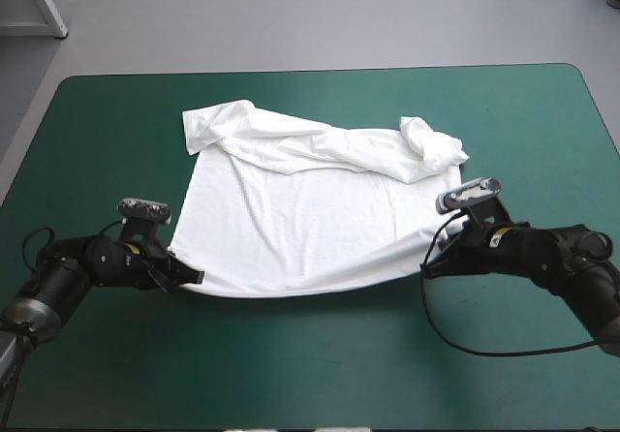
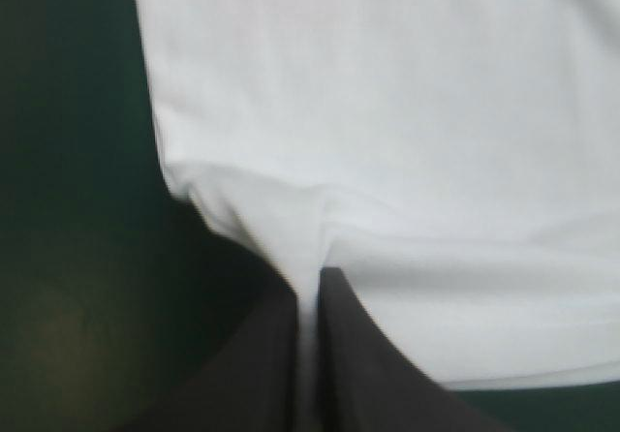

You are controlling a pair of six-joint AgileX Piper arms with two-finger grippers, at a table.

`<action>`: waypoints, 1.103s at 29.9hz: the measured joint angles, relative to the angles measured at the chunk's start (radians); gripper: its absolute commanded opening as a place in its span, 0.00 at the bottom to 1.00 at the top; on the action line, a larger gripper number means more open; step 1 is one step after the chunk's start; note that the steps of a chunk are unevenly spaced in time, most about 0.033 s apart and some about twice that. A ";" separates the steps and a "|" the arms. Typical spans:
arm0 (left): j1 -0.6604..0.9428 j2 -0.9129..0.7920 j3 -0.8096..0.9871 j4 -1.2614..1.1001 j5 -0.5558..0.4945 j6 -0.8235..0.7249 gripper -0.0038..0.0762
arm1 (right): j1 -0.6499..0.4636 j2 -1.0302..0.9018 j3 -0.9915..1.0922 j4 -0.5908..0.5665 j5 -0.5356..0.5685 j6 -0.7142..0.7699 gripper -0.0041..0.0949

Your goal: Fold the cloth

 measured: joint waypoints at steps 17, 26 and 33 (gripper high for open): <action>0.000 -0.001 -0.817 -0.153 0.012 0.155 0.07 | 0.000 0.006 -0.677 -0.021 -0.068 -0.129 0.04; 0.000 -0.002 -1.200 -0.151 0.025 0.182 0.07 | 0.000 0.008 -1.012 -0.055 -0.089 -0.177 0.04; 0.000 -0.010 -1.405 -0.152 0.010 0.208 0.07 | 0.000 0.005 -1.230 -0.060 -0.089 -0.236 0.04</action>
